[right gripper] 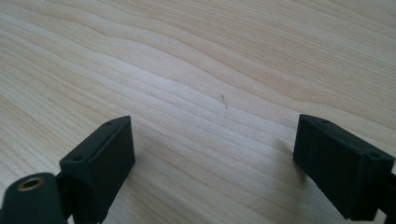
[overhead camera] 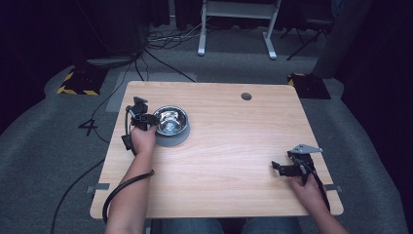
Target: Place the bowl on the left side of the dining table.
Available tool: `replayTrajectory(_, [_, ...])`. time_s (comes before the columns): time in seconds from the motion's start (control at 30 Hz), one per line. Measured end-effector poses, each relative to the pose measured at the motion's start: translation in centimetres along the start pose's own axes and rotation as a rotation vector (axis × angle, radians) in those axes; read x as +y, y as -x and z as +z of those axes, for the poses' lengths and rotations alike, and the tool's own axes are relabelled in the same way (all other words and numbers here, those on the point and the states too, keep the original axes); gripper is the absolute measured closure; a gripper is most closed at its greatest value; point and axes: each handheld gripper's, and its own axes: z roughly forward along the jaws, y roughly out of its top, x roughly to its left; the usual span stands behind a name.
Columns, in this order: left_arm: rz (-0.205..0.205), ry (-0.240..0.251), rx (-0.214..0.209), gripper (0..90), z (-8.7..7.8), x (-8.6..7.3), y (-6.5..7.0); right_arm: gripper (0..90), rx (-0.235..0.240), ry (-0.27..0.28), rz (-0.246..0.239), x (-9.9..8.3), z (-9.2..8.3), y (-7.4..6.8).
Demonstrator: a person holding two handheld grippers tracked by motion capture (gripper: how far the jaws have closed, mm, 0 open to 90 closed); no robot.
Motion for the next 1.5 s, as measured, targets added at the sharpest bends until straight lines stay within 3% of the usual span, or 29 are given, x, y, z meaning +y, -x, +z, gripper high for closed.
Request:
replayTrajectory(0.43, [-0.021, -0.016, 0.012, 85.6, -0.3, -0.5, -0.1, 12.5, 0.000, 0.000, 0.000, 0.0, 0.0, 0.0])
replayTrajectory(0.53, [-0.021, -0.020, 0.012, 76.8, -0.4, -0.5, -0.1, 12.4, 0.000, 0.000, 0.000, 0.0, 0.0, 0.0])
replayTrajectory(0.63, [0.001, -0.003, 0.049, 61.2, -0.5, -0.5, 0.2, 12.4, 0.000, 0.000, 0.000, 0.0, 0.0, 0.0])
replayTrajectory(0.73, [0.064, 0.025, 0.111, 50.8, -0.8, -0.5, 0.7, 12.4, 0.000, 0.000, 0.000, 0.0, 0.0, 0.0])
replayTrajectory(0.97, [0.113, 0.073, 0.139, 49.5, -1.7, -0.4, 2.1, 12.5, 0.000, 0.000, 0.000, 0.0, 0.0, 0.0])
replayTrajectory(1.0, [0.166, 0.095, 0.171, 49.4, -2.3, -0.4, 3.0, 12.5, 0.000, 0.000, 0.000, 0.0, 0.0, 0.0])
replayTrajectory(1.03, [0.194, 0.099, 0.187, 49.2, -2.6, -0.4, 3.5, 12.5, 0.000, 0.000, 0.000, 0.0, 0.0, 0.0])
replayTrajectory(1.13, [0.238, 0.112, 0.212, 49.7, -3.3, -0.5, 4.6, 12.5, -0.001, 0.001, 0.000, 0.0, 0.0, 0.0])
replayTrajectory(1.23, [0.258, 0.122, 0.208, 49.0, -4.2, -0.6, 5.0, 12.5, -0.001, 0.000, 0.000, 0.0, 0.0, 0.0])
replayTrajectory(1.5, [0.230, 0.162, 0.176, 49.4, -6.2, -1.3, 5.0, 12.5, -0.002, -0.001, -0.004, 0.0, 0.0, 0.0])
